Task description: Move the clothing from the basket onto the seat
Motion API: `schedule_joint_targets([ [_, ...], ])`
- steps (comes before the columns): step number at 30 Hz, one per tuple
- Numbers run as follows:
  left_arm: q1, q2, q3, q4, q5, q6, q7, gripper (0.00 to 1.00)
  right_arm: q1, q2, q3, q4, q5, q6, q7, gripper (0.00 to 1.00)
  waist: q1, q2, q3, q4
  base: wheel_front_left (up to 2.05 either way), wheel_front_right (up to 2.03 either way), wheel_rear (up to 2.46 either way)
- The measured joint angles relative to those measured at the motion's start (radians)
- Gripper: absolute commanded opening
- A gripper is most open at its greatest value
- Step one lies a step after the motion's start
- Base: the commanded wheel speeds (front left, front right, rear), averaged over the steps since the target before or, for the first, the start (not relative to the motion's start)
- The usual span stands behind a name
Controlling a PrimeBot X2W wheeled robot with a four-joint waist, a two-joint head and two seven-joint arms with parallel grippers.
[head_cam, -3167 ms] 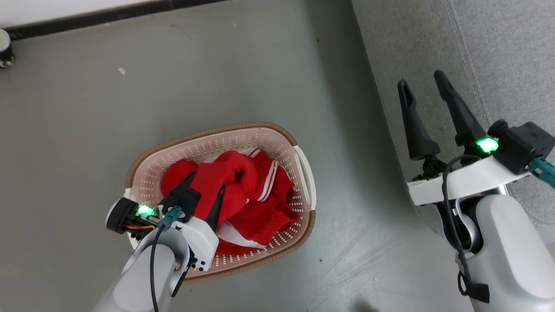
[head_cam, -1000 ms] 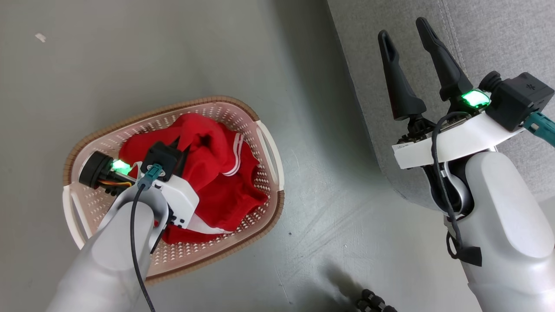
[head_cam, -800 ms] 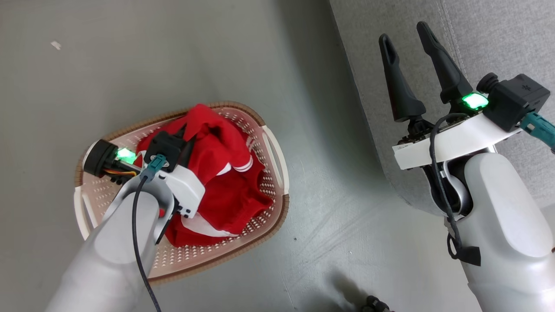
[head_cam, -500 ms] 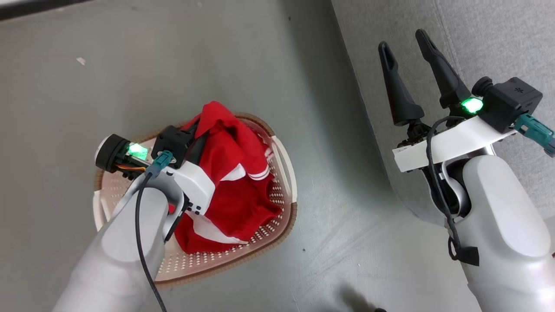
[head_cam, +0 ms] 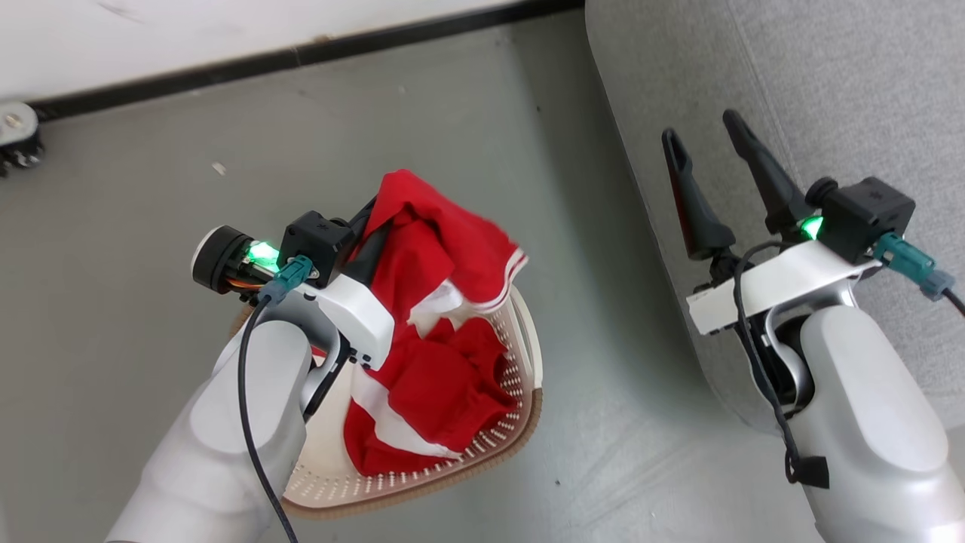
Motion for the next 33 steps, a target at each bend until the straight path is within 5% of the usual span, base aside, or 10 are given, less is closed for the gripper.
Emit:
schedule_joint_targets([
  [33,0.086,-0.01,-0.079,-0.04,-0.21,-0.03,0.04,0.0,0.205,-0.001,0.011,0.081,-0.053,0.0,0.0,1.0,-0.0001,0.0,-0.35,0.109,0.0,0.0,0.0],
])
